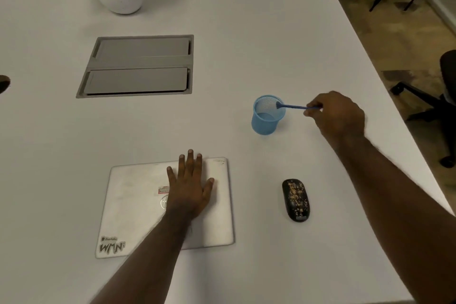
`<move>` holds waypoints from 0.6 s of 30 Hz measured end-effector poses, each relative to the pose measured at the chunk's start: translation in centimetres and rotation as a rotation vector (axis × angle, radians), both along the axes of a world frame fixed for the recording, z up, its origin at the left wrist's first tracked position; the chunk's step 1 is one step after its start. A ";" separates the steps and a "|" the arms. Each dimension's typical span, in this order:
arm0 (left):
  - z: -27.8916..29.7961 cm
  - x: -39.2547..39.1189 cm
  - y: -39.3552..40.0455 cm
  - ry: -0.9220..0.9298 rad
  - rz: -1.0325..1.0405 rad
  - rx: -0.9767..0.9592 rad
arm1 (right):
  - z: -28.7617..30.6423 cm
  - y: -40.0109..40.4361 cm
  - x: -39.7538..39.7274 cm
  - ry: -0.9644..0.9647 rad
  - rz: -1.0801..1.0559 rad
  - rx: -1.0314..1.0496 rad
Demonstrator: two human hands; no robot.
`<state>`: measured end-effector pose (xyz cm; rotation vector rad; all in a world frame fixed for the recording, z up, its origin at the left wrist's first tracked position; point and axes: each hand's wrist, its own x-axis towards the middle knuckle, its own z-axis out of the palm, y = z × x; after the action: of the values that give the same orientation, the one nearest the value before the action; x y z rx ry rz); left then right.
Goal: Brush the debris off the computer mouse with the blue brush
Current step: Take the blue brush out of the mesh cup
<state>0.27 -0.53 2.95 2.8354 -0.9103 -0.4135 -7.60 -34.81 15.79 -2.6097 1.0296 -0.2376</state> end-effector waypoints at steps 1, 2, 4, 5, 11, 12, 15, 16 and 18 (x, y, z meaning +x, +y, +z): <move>0.4 -0.3 -0.4 0.015 -0.004 -0.037 | -0.1 0.3 -1.8 -0.072 -0.059 0.068; 0.8 -0.6 -0.8 0.037 -0.009 -0.092 | -0.4 0.7 -3.6 -0.139 -0.122 0.133; 1.6 -1.7 -2.1 0.090 -0.012 -0.228 | -1.6 1.5 -6.6 -0.229 -0.241 0.274; 1.9 -2.3 -2.8 0.114 -0.005 -0.302 | -2.4 2.1 -7.9 -0.252 -0.291 0.339; 3.2 -7.4 -7.8 0.193 0.112 -0.541 | -7.9 6.0 -12.9 -0.367 -0.513 0.764; 3.2 -8.3 -8.5 0.242 0.143 -0.556 | -8.5 6.6 -13.5 -0.380 -0.536 0.820; 2.9 -10.5 -10.5 0.476 0.227 -0.513 | -9.9 8.3 -14.6 -0.453 -0.610 0.994; 2.6 -11.1 -11.0 0.544 0.237 -0.472 | -10.3 8.7 -14.8 -0.467 -0.632 1.035; 1.9 -12.0 -12.0 0.636 0.235 -0.393 | -11.1 9.4 -15.0 -0.488 -0.649 1.097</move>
<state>-11.76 -12.53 4.85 2.1960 -0.4579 -0.9130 -22.62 -25.36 4.72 -1.1386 1.2740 -0.3111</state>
